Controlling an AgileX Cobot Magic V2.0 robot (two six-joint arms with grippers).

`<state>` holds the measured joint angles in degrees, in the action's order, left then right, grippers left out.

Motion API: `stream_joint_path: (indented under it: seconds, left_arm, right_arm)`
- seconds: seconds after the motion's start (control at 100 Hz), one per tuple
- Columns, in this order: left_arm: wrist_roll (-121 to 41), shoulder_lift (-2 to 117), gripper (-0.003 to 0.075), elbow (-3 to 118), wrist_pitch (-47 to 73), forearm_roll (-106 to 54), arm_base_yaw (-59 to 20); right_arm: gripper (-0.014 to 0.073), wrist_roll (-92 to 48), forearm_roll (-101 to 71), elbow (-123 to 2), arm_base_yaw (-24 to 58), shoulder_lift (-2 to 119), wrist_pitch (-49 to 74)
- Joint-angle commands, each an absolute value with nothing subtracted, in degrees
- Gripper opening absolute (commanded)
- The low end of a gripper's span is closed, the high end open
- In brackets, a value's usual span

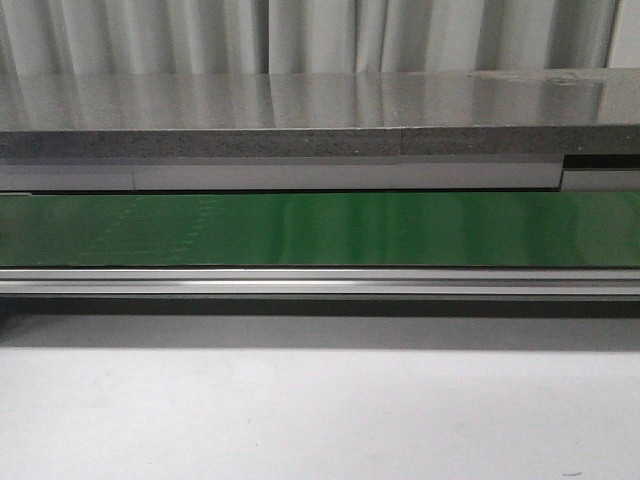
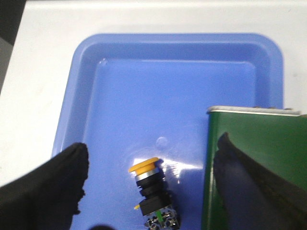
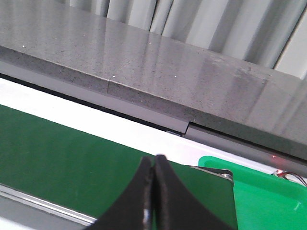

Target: Move button from right to left

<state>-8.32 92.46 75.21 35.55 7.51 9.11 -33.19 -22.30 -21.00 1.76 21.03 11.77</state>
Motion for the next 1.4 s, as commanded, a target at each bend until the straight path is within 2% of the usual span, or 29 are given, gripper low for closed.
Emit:
stream_joint_path:
  seconds: [0.0,0.47,0.91,1.08,1.22,1.39]
  left_arm:
    - [-8.2,86.3,0.0518,76.0,32.9,6.5,6.7]
    - [-8.1,65.3,0.0518,59.3,22.7,2.1,-4.5]
    - [-8.1,41.2,0.0518,37.0,11.7,-0.7,-5.2]
    - [-8.1,32.6,0.0514,32.2,13.2,-2.0,-5.2]
    - [-8.1,28.4,0.0469,30.3,16.0,-2.0,-5.2]
    - [-8.1,27.8,0.0359,29.9,16.4,-2.0,-5.2]
  right_arm:
    - [-0.0059,-33.5,-23.1,-22.4,1.9,21.4,7.2]
    - [-0.0059,-33.5,-23.1,-22.4,1.9,21.4,7.2]
    - [-0.0059,-33.5,-23.1,-22.4,1.9,21.4,7.2]
    - [-0.0059,-33.5,-23.1,-22.4,1.9,21.4,7.2]
    - [-0.0059,-33.5,-23.1,-22.4,1.9,21.4,7.2]
    - [-0.0059,-33.5,-23.1,-22.4,1.9,21.4,7.2]
